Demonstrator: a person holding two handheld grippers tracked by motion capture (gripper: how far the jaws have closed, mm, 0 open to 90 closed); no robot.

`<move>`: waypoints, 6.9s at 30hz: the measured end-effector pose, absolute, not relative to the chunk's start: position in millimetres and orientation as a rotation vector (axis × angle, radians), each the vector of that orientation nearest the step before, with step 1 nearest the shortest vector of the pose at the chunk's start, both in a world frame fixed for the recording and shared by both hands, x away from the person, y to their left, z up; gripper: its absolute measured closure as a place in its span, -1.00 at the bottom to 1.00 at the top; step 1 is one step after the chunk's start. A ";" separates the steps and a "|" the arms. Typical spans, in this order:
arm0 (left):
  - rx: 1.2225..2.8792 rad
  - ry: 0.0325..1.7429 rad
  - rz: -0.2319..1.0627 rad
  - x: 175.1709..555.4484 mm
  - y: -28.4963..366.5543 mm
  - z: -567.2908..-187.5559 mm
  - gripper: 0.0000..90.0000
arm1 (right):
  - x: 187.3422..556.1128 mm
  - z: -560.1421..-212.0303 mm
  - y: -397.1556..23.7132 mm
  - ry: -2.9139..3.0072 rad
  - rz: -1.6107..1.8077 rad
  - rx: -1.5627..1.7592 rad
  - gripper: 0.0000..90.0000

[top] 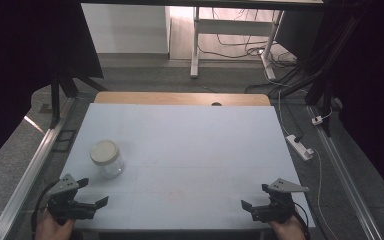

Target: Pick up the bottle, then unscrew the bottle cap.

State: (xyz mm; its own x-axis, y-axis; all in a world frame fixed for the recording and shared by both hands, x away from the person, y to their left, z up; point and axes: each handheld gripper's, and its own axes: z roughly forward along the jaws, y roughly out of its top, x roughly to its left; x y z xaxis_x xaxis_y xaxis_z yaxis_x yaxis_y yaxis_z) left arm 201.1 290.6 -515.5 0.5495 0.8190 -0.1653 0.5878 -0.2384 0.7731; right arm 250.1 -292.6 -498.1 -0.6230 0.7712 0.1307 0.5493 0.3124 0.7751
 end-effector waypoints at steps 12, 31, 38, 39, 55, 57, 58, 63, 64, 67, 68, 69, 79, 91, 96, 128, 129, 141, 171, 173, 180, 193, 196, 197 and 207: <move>1.940 1.167 0.404 217.6 288.0 -517.3 -1.00 | 250.9 -498.5 -291.6 2.327 1.195 1.200 -1.00; 1.935 1.231 0.489 257.8 288.4 -516.2 -1.00 | 251.8 -499.2 -289.5 2.348 1.172 1.187 -1.00; 1.940 1.202 0.465 273.1 290.3 -517.5 -1.00 | 252.2 -499.4 -288.9 2.359 1.166 1.185 -1.00; 1.946 1.198 0.461 275.2 290.1 -518.1 -1.00 | 252.2 -499.4 -288.9 2.359 1.166 1.185 -1.00; 1.949 1.160 0.448 300.5 288.6 -524.3 -1.00 | 252.4 -499.6 -288.4 2.368 1.163 1.175 -1.00; 1.943 1.148 0.455 301.7 287.9 -525.3 -1.00 | 252.4 -499.6 -288.3 2.369 1.162 1.175 -1.00; 1.945 1.147 0.461 302.3 287.4 -525.8 -1.00 | 252.4 -499.7 -288.2 2.369 1.161 1.173 -1.00; 1.970 1.158 0.464 304.4 285.0 -527.0 -1.00 | 252.2 -499.7 -287.8 2.372 1.158 1.170 -1.00; 1.970 1.163 0.459 304.9 285.0 -527.4 -1.00 | 252.2 -499.7 -287.7 2.373 1.157 1.169 -1.00; 1.972 1.170 0.469 305.0 284.6 -528.0 -0.93 | 252.0 -499.7 -287.1 2.376 1.157 1.164 -1.00; 1.975 1.173 0.477 304.9 284.5 -528.1 -0.93 | 252.0 -499.7 -287.1 2.376 1.157 1.164 -1.00; 1.973 1.170 0.477 304.8 284.5 -528.0 -0.91 | 251.9 -499.7 -287.0 2.379 1.156 1.162 -1.00; 1.972 1.156 0.491 303.8 284.1 -528.3 -0.84 | 251.9 -499.7 -286.6 2.382 1.149 1.159 -1.00; 1.989 1.183 0.492 304.2 281.4 -525.2 -0.83 | 251.7 -499.6 -286.4 2.385 1.150 1.155 -1.00; 1.996 1.181 0.492 304.1 281.0 -523.0 -0.83 | 251.7 -499.6 -286.4 2.386 1.151 1.154 -1.00; 2.043 0.924 0.440 305.6 228.1 -472.0 -0.83 | 252.2 -499.8 -287.2 2.380 1.157 1.163 -1.00; 2.046 0.916 0.437 306.2 225.6 -470.9 -0.83 | 252.3 -499.8 -287.3 2.380 1.157 1.162 -1.00; 2.081 0.811 0.390 315.4 192.0 -461.3 -0.83 | 252.0 -499.7 -287.5 2.378 1.160 1.163 -1.00; 2.156 0.604 0.299 330.0 113.4 -442.9 -0.83 | 252.3 -499.8 -288.1 2.378 1.165 1.160 -1.00; 2.156 0.595 0.284 328.8 110.2 -444.0 -0.83 | 252.2 -499.7 -288.1 2.378 1.166 1.159 -1.00; 2.155 0.585 0.253 326.4 103.0 -449.5 -0.83 | 251.7 -499.7 -287.8 2.380 1.163 1.148 -1.00; 2.145 0.550 0.231 321.0 93.0 -451.0 -0.83 | 251.1 -499.6 -287.5 2.382 1.164 1.142 -1.00; 2.145 0.547 0.227 320.6 92.5 -451.5 -0.83 | 251.0 -499.5 -286.7 2.386 1.162 1.135 -1.00; 2.144 0.547 0.227 320.5 92.3 -451.8 -0.83 | 250.9 -499.3 -286.1 2.387 1.161 1.136 -1.00; 2.141 0.545 0.225 319.8 91.8 -454.7 -0.83 | 249.0 -496.2 -285.4 2.369 1.195 1.109 -1.00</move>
